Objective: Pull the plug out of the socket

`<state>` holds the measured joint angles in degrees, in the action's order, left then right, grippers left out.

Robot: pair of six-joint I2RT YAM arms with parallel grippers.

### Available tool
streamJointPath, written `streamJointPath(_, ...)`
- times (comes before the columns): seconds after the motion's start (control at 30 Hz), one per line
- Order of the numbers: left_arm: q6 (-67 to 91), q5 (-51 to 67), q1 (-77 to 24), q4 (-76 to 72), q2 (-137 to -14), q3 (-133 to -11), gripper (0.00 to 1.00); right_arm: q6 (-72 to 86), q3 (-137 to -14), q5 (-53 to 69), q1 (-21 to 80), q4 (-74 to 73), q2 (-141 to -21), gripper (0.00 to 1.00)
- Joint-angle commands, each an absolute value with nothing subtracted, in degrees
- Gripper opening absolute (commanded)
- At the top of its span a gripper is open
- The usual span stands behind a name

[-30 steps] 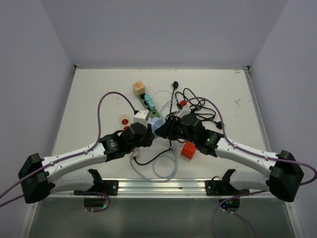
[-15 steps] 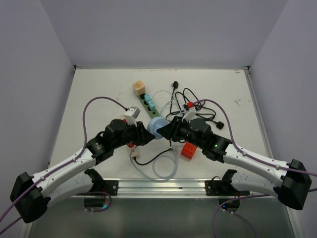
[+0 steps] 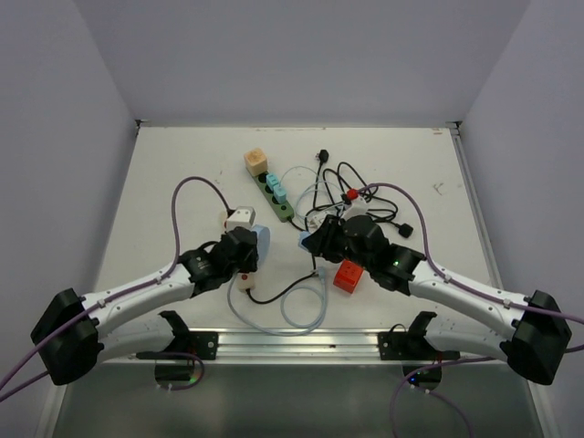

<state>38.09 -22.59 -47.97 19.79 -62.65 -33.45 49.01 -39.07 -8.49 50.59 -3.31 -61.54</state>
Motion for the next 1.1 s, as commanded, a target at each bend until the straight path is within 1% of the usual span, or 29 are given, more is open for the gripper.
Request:
streamJointPath(0.0,37.71,-25.23,-48.25,14.34,-58.98,-34.20,0.00,47.99,-41.84,-12.38,50.71,-4.30,-60.21,0.00)
streamJointPath(0.2,37.00,-17.50,-48.16,7.57,-57.39,-32.35,0.00,48.25,-41.31,-14.07,48.00,-8.96,-57.92,0.00)
streamJointPath(0.3,38.31,-11.72,-47.99,4.41,-59.76,-31.82,0.00,49.13,-40.17,-12.57,43.96,-10.46,-56.35,0.00)
streamJointPath(0.4,39.98,-6.00,-48.08,0.98,-61.61,-30.24,0.00,49.48,-37.19,-10.55,37.72,-11.95,-54.06,0.00)
streamJointPath(0.43,40.34,-5.02,-48.08,-1.56,-61.87,-29.80,0.00,49.22,-36.66,-10.29,34.83,-12.21,-52.31,0.00)
streamJointPath(0.5,40.78,-2.22,-48.08,-4.47,-62.22,-28.57,0.00,47.21,-36.04,-10.02,32.18,-13.70,-50.72,0.00)
streamJointPath(0.6,40.96,-1.14,-47.99,-4.31,-63.37,-28.65,0.00,44.49,-36.39,-10.28,27.61,-17.31,-49.57,0.00)
streamJointPath(0.67,41.04,-0.97,-47.99,-4.22,-64.33,-28.57,0.06,43.69,-36.30,-9.76,24.27,-18.80,-50.09,0.00)
streamJointPath(0.7,41.13,-0.71,-47.99,-4.39,-64.51,-28.22,0.11,43.16,-36.12,-8.36,23.04,-18.90,-50.53,0.00)
streamJointPath(0.73,41.31,-0.53,-47.99,-4.48,-65.12,-28.04,0.14,43.07,-35.60,-7.91,21.03,-18.90,-50.97,0.00)
streamJointPath(0.77,41.48,-0.35,-47.99,-5.00,-65.39,-27.60,0.22,42.89,-35.33,-7.39,19.96,-18.72,-52.11,0.00)
streamJointPath(0.87,41.75,1.31,-47.81,-5.71,-66.62,-26.72,0.34,42.10,-34.63,-5.10,16.71,-17.58,-54.57,0.00)
streamJointPath(0.9,41.75,1.58,-47.73,-5.54,-66.88,-26.72,0.39,41.84,-34.63,-4.58,15.92,-17.32,-56.15,0.00)
streamJointPath(0.93,41.57,1.58,-47.64,-5.19,-67.32,-26.72,0.42,41.57,-34.54,-3.00,14.52,-16.71,-57.03,0.00)
streamJointPath(0.97,41.49,1.58,-47.38,-4.23,-67.32,-26.89,0.48,41.49,-34.37,-2.38,13.81,-15.48,-57.65,0.00)
streamJointPath(1.03,40.96,1.23,-47.20,-3.26,-66.71,-27.07,0.56,41.31,-34.28,-1.32,12.31,-14.51,-59.23,0.00)
streamJointPath(1.07,40.78,0.88,-46.94,-2.21,-66.36,-27.16,0.62,41.22,-34.28,-1.32,11.87,-13.89,-59.59,0.00)
